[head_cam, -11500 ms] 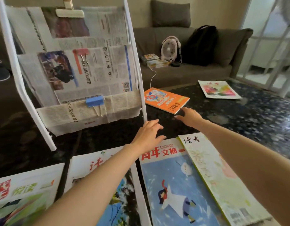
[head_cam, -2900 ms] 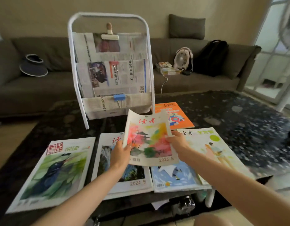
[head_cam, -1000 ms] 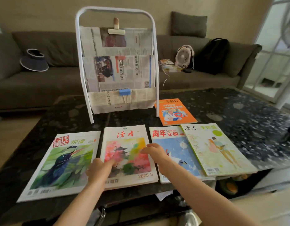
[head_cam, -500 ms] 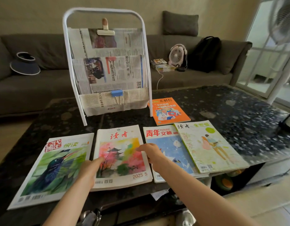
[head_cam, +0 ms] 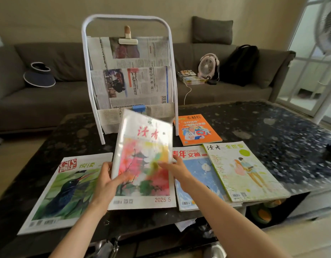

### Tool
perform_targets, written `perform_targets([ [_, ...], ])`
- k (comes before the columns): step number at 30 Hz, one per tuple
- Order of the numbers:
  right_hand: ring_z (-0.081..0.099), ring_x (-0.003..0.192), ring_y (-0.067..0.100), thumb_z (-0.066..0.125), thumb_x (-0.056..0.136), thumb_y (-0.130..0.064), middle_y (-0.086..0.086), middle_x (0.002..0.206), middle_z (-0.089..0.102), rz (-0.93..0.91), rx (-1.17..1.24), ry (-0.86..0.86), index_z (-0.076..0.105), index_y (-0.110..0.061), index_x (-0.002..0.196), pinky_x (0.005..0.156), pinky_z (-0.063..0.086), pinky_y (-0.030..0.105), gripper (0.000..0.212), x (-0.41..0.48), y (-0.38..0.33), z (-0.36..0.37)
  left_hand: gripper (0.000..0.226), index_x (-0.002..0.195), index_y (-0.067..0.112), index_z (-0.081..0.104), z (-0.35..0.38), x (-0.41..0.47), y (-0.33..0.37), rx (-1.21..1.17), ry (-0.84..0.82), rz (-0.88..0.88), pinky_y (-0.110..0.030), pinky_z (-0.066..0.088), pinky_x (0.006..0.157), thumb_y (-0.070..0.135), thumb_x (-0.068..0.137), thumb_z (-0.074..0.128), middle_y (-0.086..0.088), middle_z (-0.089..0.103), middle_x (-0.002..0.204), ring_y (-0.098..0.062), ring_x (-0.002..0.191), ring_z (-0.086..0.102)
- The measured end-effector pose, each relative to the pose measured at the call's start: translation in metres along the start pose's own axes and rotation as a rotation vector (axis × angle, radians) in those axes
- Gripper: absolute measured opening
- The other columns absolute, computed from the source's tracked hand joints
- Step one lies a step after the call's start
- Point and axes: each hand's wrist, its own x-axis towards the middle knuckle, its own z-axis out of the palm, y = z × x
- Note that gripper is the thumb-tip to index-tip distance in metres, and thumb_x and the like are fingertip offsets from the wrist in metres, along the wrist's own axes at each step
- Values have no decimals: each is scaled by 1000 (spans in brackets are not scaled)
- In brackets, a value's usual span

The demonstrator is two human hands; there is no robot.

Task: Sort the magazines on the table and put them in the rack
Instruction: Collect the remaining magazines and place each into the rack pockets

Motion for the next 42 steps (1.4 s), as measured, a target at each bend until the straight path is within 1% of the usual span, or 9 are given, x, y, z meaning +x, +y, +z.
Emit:
perform_targets([
  [2, 70, 75, 16, 68, 85, -14, 10, 96, 67, -59, 181, -109, 55, -3, 119, 65, 57, 27, 38, 0, -5, -1, 32, 104, 20, 48, -3, -1, 8, -39, -1, 87, -36, 49, 80, 10, 81, 69, -2, 63, 93, -22, 88, 63],
  [4, 71, 71, 17, 63, 86, -3, 10, 91, 70, -188, 233, -114, 63, -7, 101, 69, 60, 31, 16, -1, -9, 0, 35, 97, 28, 46, -5, 1, 13, -68, -2, 124, -29, 49, 79, 2, 82, 66, 1, 62, 92, -14, 85, 62],
  [10, 71, 84, 18, 65, 82, 2, 1, 95, 72, -368, 135, -63, 59, -15, 107, 75, 60, 33, 31, -8, -14, 8, 53, 128, 12, 46, -4, 12, -1, -117, 10, 59, -31, 45, 91, -8, 81, 62, 1, 64, 105, -6, 94, 60],
  [14, 69, 85, 15, 67, 82, -1, 1, 97, 70, -351, 104, -83, 58, -21, 101, 69, 59, 24, 29, -10, -15, 8, 52, 125, 14, 48, -4, 12, 0, -180, 30, 56, -27, 47, 86, 0, 79, 69, 3, 66, 105, -8, 97, 61],
  [23, 65, 105, 23, 66, 82, -2, 11, 119, 63, -472, 89, -83, 43, -10, 128, 79, 59, 33, 52, -7, -28, 6, 52, 123, 13, 47, 2, 16, 6, -211, 82, 74, -33, 47, 91, 3, 78, 71, 2, 67, 104, -10, 100, 61],
  [28, 63, 106, 18, 62, 85, 2, 4, 117, 61, -500, -95, -90, 39, -22, 124, 79, 59, 33, 51, -4, -32, -2, 45, 119, 15, 44, -8, 16, 17, -170, 76, 103, -36, 51, 90, 11, 82, 68, 0, 65, 107, -13, 100, 63],
  [33, 61, 105, 20, 60, 88, -3, 1, 116, 57, -467, -360, -28, 31, -22, 132, 83, 58, 37, 56, -2, -37, -5, 46, 124, 21, 34, -10, 20, 17, 57, -28, 144, -9, 44, 79, 9, 88, 61, 12, 57, 108, -2, 100, 56],
  [39, 57, 94, 12, 58, 89, -1, -7, 102, 55, -439, -456, 74, 40, -17, 134, 64, 53, 20, 51, -9, -48, -1, 46, 123, 8, 47, -18, 39, 6, 488, 62, 174, -36, 53, 92, 14, 83, 68, -7, 66, 118, -22, 109, 64],
  [42, 59, 106, 19, 57, 90, -1, -4, 106, 55, -397, -426, 98, 44, -14, 131, 78, 56, 35, 45, -6, -68, 5, 49, 122, 6, 48, -21, 57, 24, 570, 86, 179, -39, 54, 89, 20, 81, 71, -10, 67, 116, -26, 105, 66],
])
